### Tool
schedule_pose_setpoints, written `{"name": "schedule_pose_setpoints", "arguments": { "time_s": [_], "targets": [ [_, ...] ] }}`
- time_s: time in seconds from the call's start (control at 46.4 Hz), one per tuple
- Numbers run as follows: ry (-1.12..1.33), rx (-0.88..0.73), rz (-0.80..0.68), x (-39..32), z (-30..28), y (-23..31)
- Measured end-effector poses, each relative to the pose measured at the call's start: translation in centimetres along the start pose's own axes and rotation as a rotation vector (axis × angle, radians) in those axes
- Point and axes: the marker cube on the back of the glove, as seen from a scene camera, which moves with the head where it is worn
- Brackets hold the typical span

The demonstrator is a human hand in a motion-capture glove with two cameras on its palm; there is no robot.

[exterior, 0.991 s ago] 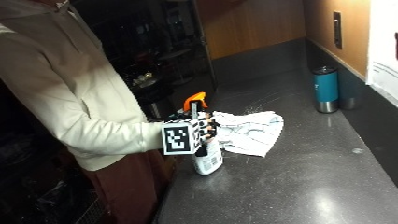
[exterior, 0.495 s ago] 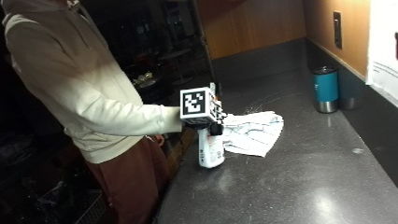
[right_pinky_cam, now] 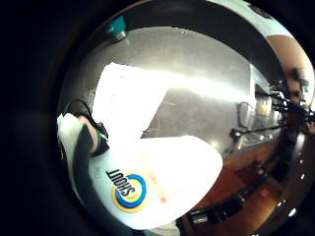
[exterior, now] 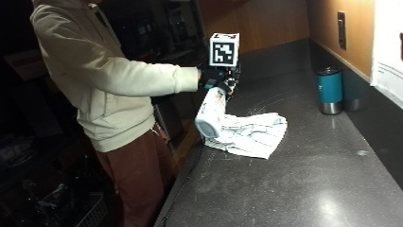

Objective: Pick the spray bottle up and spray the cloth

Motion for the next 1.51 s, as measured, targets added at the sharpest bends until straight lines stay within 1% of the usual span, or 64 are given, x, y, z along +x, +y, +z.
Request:
{"name": "schedule_pose_setpoints", "arguments": {
  "time_s": [0.043, 0.086, 0.194, 0.302, 0.409, 0.431, 0.517, 0.603, 0.732, 0.797, 0.84, 0.948, 0.991, 1.099, 1.206, 1.314, 1.422, 1.508],
  "targets": [
    [0.167, -0.021, -0.059, 0.0, -0.4, 0.2],
    [0.247, -0.037, -0.089, -0.6, -0.8, 0.4],
    [0.213, -0.062, 0.029, -4.6, -1.3, 0.2],
    [0.242, -0.092, 0.013, -6.6, -0.4, 0.3],
    [0.292, -0.109, 0.184, -7.3, 1.1, -0.4],
    [0.298, -0.115, 0.189, -7.4, 1.4, -0.5],
    [0.286, -0.137, 0.108, -8.5, 2.1, -0.5],
    [0.307, -0.144, 0.073, -8.7, 2.4, -0.7],
    [0.373, -0.128, 0.182, -8.0, 2.5, -1.5],
    [0.364, -0.121, 0.195, -8.0, 2.3, -1.8],
    [0.35, -0.115, 0.164, -8.3, 2.2, -1.8],
    [0.261, -0.101, -0.04, -9.4, 1.4, -1.1],
    [0.208, -0.084, -0.082, -10.1, 0.9, -0.9],
    [0.192, -0.01, -0.032, -10.6, -0.5, -1.1],
    [0.035, 0.084, 0.009, -12.1, -2.5, -1.4],
    [-0.053, 0.139, -0.028, -12.9, -4.2, -1.2],
    [-0.436, 0.165, -0.092, -16.3, -6.3, -1.0],
    [-0.651, 0.182, -0.188, -18.3, -7.1, -0.6]
  ]
}}
